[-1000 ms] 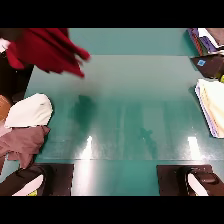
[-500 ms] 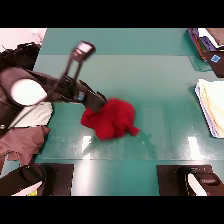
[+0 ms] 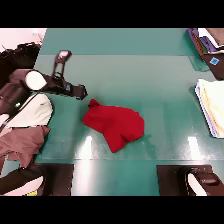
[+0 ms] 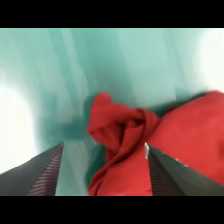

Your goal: Fold the shirts.

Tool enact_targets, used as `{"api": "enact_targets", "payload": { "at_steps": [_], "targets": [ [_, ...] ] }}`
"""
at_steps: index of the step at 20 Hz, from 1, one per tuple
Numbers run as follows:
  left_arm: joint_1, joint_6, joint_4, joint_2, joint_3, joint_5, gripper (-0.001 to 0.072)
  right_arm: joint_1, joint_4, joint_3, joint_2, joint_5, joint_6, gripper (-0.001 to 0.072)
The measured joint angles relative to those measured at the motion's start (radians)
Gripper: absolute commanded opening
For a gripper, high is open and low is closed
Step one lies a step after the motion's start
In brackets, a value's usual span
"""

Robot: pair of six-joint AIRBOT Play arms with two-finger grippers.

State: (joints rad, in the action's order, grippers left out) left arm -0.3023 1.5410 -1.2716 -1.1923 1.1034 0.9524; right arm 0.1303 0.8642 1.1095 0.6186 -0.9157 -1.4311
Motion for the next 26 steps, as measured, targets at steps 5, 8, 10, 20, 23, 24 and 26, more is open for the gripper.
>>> {"api": "enact_targets", "payload": {
  "at_steps": [5,8,10,20,23,24,26],
  "targets": [
    [0.039,-0.099,0.192,-0.206,-0.023,-0.062,0.0608,0.0,0.0,-0.001,0.0,-0.004,0.0,0.0019],
    [0.043,-0.131,0.261,-0.279,-0.027,-0.09,0.0146,0.0,0.001,-0.027,0.0,-0.007,0.0,0.0019],
    [0.047,-0.146,0.28,-0.301,-0.024,-0.098,0.003,0.0,0.002,-0.069,0.0,-0.01,0.0,0.0019],
    [0.146,-0.196,0.259,-0.202,0.198,-0.004,0.003,0.0,0.002,-0.403,0.149,-0.093,-0.001,0.0103],
    [0.152,-0.207,0.249,-0.174,0.218,0.01,0.003,0.004,-0.042,-0.441,0.266,-0.079,-0.001,0.0459],
    [0.153,-0.209,0.245,-0.17,0.222,0.014,0.003,0.012,-0.071,-0.447,0.307,-0.067,0.0,0.0457],
    [0.154,-0.211,0.243,-0.166,0.225,0.021,0.003,0.049,-0.109,-0.441,0.39,-0.043,0.019,0.0452]
  ]
}}
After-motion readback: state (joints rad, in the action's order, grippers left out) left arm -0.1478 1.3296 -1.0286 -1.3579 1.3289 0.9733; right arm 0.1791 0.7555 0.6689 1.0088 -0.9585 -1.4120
